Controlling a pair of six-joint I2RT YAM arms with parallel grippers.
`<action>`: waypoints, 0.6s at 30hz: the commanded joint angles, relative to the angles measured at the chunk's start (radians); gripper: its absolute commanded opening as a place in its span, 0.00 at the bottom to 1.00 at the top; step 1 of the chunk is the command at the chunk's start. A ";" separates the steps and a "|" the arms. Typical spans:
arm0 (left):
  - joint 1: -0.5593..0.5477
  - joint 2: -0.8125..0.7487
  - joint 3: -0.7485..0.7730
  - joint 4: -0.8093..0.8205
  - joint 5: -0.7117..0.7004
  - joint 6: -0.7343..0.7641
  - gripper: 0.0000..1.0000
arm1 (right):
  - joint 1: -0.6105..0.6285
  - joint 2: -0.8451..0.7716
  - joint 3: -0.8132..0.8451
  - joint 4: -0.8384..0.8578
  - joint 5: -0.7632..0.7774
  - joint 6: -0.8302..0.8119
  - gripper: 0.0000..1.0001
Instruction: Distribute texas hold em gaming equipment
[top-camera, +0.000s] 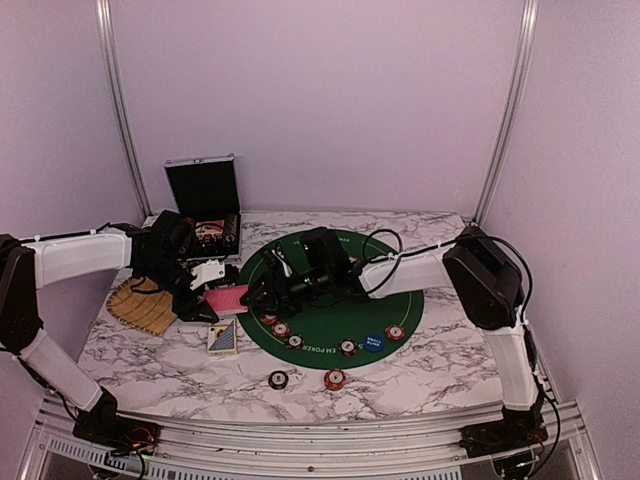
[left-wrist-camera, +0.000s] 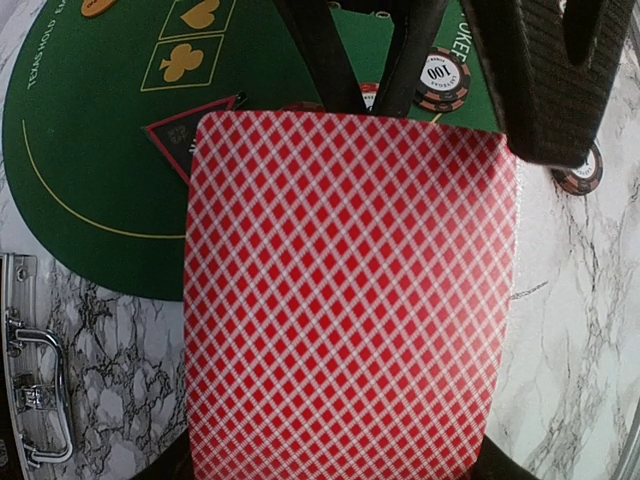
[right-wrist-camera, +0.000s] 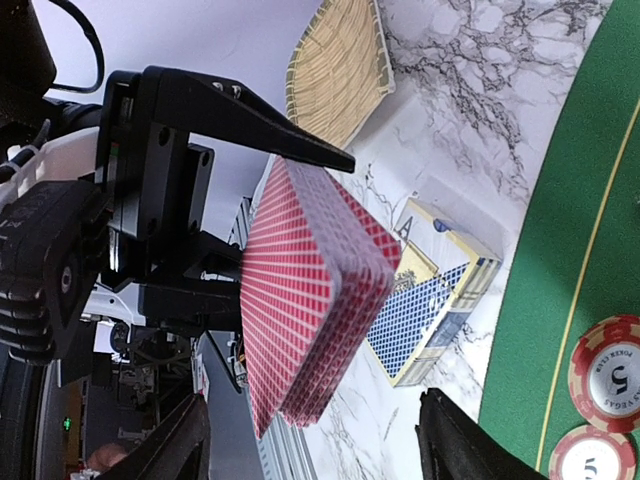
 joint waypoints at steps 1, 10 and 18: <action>-0.011 -0.003 0.032 -0.016 0.038 -0.021 0.00 | -0.010 0.019 0.004 0.068 -0.019 0.039 0.69; -0.024 0.016 0.053 -0.016 0.037 -0.033 0.00 | -0.011 0.073 0.048 0.174 -0.056 0.138 0.67; -0.037 0.036 0.068 -0.007 0.026 -0.046 0.00 | -0.013 0.114 0.073 0.244 -0.063 0.219 0.56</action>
